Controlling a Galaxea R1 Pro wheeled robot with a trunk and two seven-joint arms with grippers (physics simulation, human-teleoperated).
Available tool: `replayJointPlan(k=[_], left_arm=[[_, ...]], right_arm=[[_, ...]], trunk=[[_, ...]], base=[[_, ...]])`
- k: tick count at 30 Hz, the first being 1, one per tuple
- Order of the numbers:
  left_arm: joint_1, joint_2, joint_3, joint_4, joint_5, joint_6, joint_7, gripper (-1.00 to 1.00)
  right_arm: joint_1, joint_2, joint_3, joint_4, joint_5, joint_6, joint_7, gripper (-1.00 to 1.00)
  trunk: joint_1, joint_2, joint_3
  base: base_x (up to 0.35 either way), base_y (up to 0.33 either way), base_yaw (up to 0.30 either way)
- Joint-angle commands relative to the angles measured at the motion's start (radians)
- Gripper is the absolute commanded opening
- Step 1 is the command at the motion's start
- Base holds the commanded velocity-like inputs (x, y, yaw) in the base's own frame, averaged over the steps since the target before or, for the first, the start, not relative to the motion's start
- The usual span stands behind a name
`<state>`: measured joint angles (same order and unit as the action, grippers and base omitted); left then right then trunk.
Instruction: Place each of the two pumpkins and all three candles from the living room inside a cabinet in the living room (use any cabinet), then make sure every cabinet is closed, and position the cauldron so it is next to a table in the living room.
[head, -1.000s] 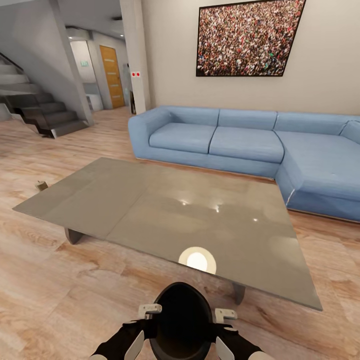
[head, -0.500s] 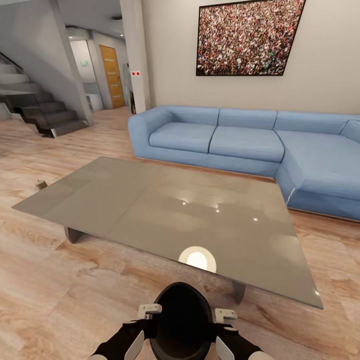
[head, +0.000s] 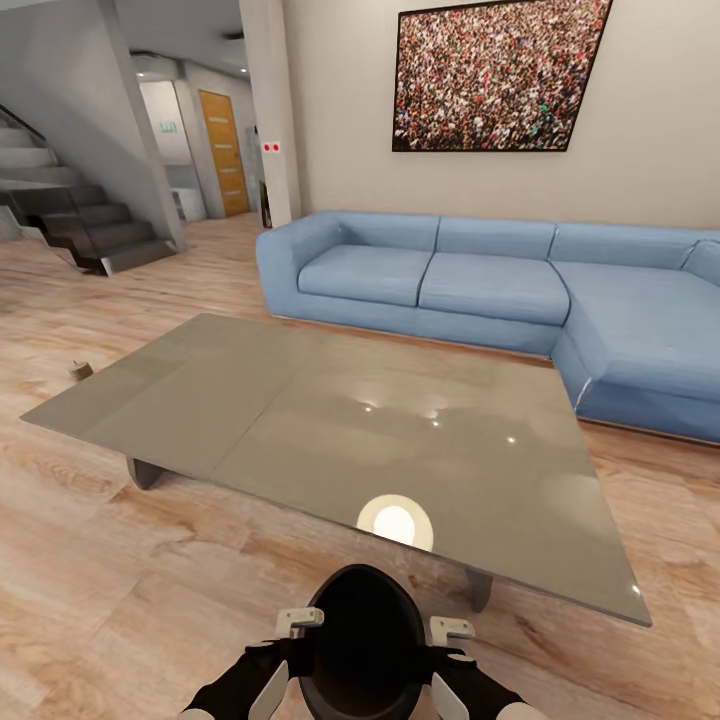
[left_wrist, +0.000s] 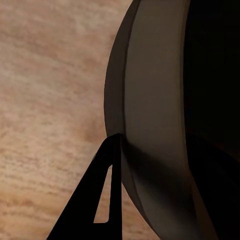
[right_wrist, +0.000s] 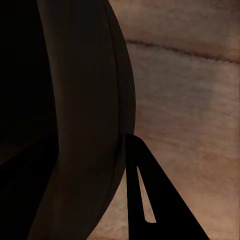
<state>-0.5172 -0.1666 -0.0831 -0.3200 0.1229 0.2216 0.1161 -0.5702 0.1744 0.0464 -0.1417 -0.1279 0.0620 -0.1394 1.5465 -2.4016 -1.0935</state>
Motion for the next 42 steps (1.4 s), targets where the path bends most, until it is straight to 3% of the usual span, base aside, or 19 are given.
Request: replayJointPlan(k=[1, 42], left_arm=[[0.000, 0.001, -0.007, 0.000, 0.027, 0.005, 0.004, -1.00], [0.000, 0.001, -0.007, 0.000, 0.027, 0.005, 0.004, -1.00]], right_arm=[[0.000, 0.000, 0.004, -0.010, -0.010, 0.005, 0.029, -1.00], [0.000, 0.000, 0.004, -0.010, -0.010, 0.005, 0.029, -1.00]], trunk=[[0.000, 0.000, -0.001], [0.000, 0.000, -0.001]], base=[[0.046, 0.000, 0.000], [0.035, 0.000, 0.000]])
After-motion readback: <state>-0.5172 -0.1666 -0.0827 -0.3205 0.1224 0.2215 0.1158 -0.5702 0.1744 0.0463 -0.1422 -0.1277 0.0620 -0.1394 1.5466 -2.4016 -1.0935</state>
